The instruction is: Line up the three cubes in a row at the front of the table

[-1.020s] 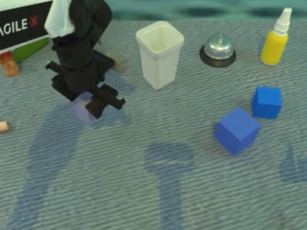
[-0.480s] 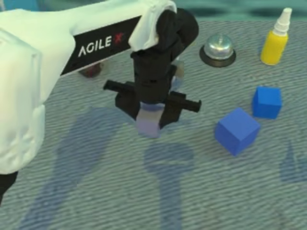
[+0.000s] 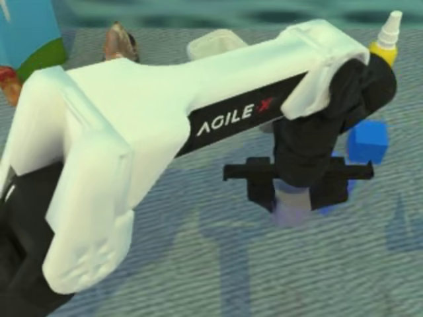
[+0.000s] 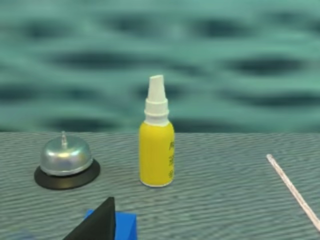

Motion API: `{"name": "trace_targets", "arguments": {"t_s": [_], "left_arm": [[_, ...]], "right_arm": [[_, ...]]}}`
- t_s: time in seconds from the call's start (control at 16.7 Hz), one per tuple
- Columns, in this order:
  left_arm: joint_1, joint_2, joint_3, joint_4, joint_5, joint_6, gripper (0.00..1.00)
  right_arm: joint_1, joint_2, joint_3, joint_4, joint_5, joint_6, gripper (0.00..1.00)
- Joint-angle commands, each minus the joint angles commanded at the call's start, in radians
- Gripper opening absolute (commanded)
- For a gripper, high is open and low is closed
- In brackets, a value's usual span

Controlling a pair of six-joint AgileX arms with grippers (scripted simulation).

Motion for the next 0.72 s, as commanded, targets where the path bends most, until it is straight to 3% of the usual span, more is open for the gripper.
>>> {"name": "trace_targets", "arguments": {"t_s": [0.18,0.48,0.72], "left_arm": [[-0.036,0.002,0.025,-0.007,-0.004,-0.063,0.00],[-0.033,-0.001,0.019,-0.002,-0.003,-0.061,0.00],[-0.032,0.014,-0.073,0.109,-0.003,-0.060,0.00]], "right_arm": [[0.000,0.000,0.000,0.000,0.000,0.000,1.00],[0.000,0.000,0.000,0.000,0.000,0.000,1.00],[0.000,0.000,0.000,0.000,0.000,0.000,1.00]]}}
